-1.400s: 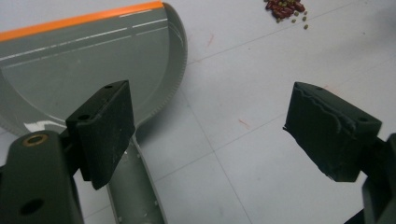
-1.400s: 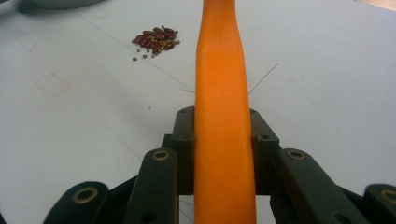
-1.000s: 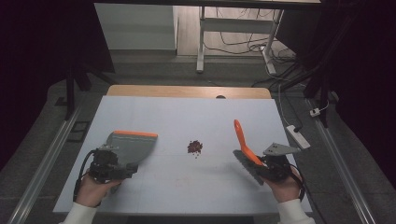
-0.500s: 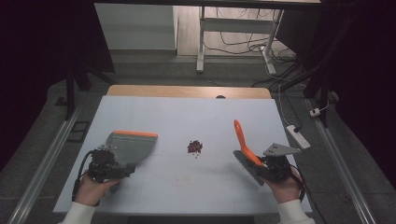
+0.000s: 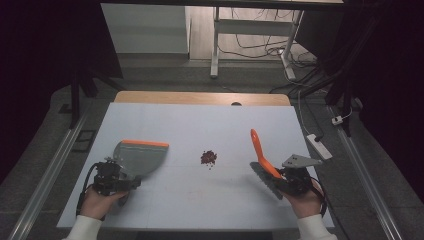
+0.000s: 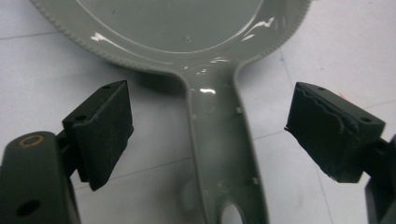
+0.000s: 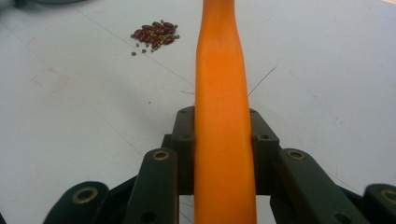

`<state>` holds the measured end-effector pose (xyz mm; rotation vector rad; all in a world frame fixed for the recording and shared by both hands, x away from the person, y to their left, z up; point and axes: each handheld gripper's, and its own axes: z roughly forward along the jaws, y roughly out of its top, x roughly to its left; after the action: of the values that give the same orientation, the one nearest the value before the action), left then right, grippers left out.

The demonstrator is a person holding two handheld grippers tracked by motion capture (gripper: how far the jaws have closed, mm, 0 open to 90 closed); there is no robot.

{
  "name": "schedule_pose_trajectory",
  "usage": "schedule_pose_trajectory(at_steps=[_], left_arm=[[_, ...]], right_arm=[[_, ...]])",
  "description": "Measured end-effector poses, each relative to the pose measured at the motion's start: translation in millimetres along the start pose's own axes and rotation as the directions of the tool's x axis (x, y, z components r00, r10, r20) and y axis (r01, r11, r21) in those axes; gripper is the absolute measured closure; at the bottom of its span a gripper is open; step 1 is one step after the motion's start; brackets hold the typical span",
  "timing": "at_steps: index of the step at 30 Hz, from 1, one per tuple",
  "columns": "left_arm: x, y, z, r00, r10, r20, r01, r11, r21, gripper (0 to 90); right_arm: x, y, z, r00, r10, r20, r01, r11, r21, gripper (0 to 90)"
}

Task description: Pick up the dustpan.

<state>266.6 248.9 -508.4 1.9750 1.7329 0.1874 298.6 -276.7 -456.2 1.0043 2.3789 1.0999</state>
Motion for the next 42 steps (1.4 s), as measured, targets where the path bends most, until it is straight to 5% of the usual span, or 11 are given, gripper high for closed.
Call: schedule_pose_trajectory(at_steps=[12, 21, 42], left_arm=[[7.2, -1.3, 12.0, 0.9995, -0.031, 0.006, 0.031, 0.9995, -0.008, 24.3], [8.7, -0.3, 15.3, 0.9987, -0.047, 0.02, 0.047, 0.9988, -0.009, 38.7], [4.6, 1.7, 20.0, 0.9983, -0.052, 0.028, 0.053, 0.9978, -0.04, 60.0]], right_arm=[[0.7, -1.1, 2.0, 1.0, 0.0, -0.001, 0.0, 1.0, 0.006, 69.9], [0.3, -1.6, 1.5, 1.0, 0.005, 0.0, -0.005, 1.0, 0.006, 69.9], [-1.5, -3.4, 2.8, 0.9999, 0.01, -0.004, -0.01, 1.0, 0.014, 69.9]])
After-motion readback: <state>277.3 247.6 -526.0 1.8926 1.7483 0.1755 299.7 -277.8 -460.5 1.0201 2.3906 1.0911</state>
